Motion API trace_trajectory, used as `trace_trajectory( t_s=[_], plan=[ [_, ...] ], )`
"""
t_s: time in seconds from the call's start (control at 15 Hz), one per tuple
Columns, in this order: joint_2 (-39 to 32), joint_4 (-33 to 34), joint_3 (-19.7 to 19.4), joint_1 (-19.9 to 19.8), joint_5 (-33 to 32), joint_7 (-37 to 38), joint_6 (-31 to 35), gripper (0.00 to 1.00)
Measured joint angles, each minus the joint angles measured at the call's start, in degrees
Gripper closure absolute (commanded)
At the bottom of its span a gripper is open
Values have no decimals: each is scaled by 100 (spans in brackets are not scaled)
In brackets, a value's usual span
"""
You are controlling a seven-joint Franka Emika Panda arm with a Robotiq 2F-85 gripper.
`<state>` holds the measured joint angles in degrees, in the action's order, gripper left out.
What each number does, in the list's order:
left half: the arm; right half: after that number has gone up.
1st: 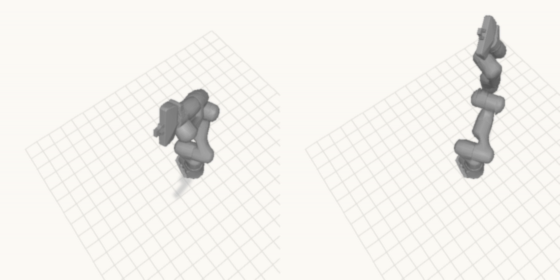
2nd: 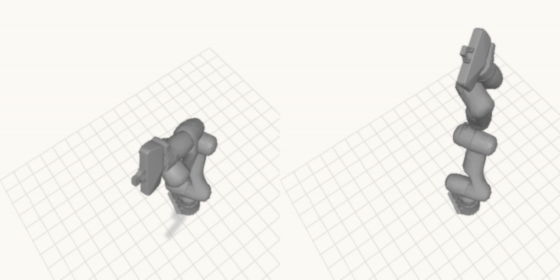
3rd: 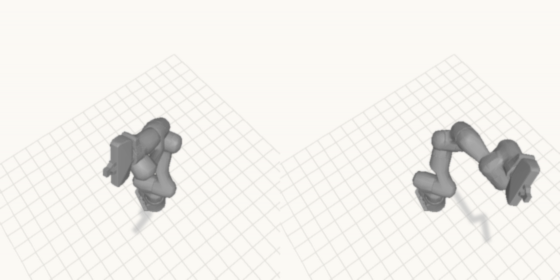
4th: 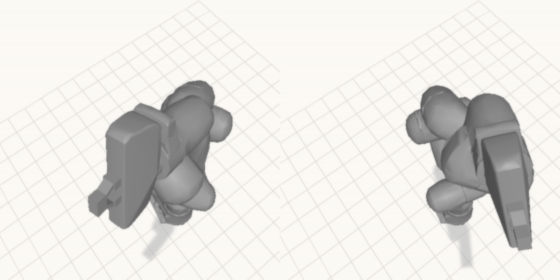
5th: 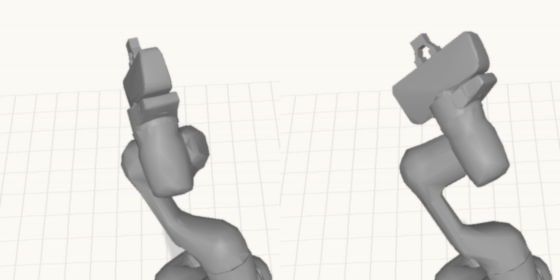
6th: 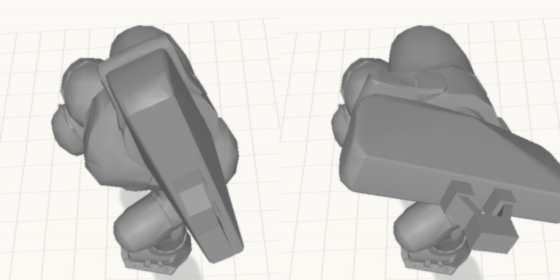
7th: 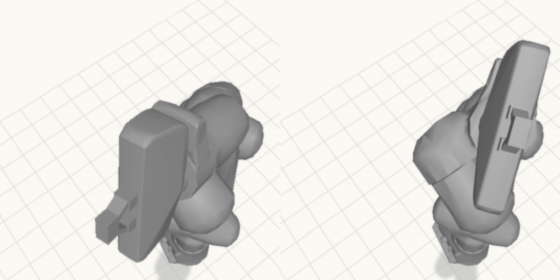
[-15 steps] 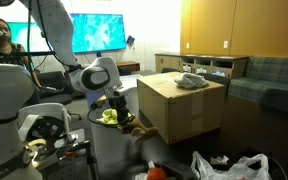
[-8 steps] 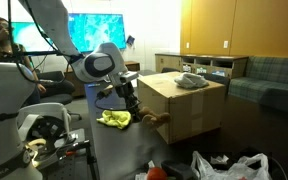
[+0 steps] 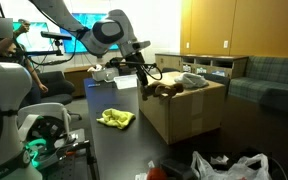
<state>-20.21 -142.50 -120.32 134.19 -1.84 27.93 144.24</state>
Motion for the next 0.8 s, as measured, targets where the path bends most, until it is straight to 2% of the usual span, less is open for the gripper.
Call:
trace_trajectory(
  t_s=[0.2,0.53,0.67,0.8],
  plan=[
    [-511,679,-33,-146,734,-1071,-780,100],
    [-1055,1996,-7,-575,893,-2075,-1957,100],
    [-1017,2508,192,-915,859,-2341,-2231,100],
    [-899,3002,593,-1393,744,-2511,-2434,100]
  ],
)
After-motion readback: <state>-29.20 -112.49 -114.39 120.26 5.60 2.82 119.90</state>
